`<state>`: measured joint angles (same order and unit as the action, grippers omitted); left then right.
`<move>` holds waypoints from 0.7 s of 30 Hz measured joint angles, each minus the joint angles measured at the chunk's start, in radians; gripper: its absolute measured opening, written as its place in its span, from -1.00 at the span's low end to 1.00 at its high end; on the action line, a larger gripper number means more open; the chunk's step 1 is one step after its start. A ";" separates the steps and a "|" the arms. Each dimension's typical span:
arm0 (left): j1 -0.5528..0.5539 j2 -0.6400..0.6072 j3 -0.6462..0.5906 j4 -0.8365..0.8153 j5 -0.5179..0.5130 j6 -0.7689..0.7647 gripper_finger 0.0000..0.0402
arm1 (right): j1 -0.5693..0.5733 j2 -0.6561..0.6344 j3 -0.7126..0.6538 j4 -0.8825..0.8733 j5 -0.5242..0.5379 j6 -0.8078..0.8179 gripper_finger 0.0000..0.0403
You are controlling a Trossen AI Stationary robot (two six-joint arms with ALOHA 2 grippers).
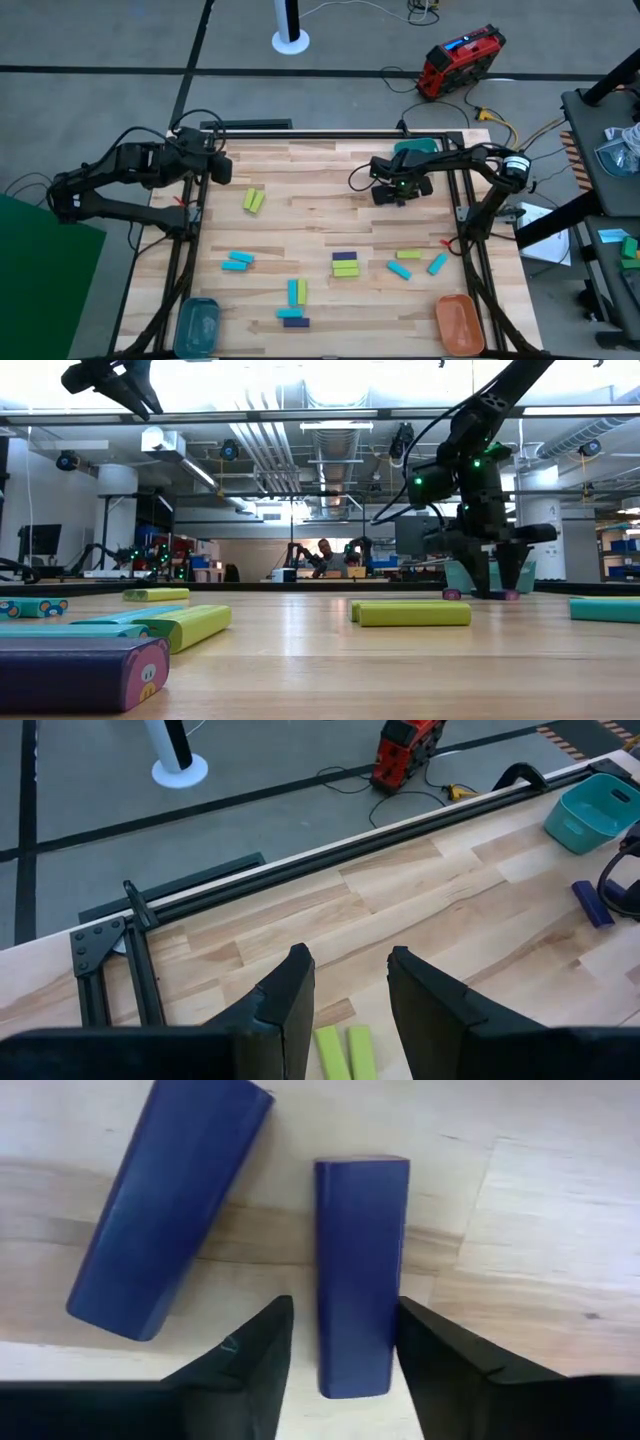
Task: Sort blocks
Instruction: Put the violet block into the top blue bin
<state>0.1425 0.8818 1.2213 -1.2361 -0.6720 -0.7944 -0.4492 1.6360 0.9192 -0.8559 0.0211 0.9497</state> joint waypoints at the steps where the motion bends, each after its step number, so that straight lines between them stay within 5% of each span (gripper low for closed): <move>1: 0.000 0.000 0.000 0.000 0.000 0.000 -0.46 | 0.000 0.000 0.000 0.002 -0.001 0.000 -0.26; 8: 0.000 0.000 0.000 0.000 0.000 0.000 -0.46 | 0.000 0.000 -0.003 0.003 -0.004 -0.014 -0.54; 21: 0.000 0.000 0.000 0.002 0.001 0.000 -0.46 | 0.000 -0.035 -0.032 -0.004 -0.003 -0.042 -0.54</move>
<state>0.1421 0.8822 1.2209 -1.2346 -0.6712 -0.7940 -0.4496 1.6014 0.8871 -0.8595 0.0182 0.9077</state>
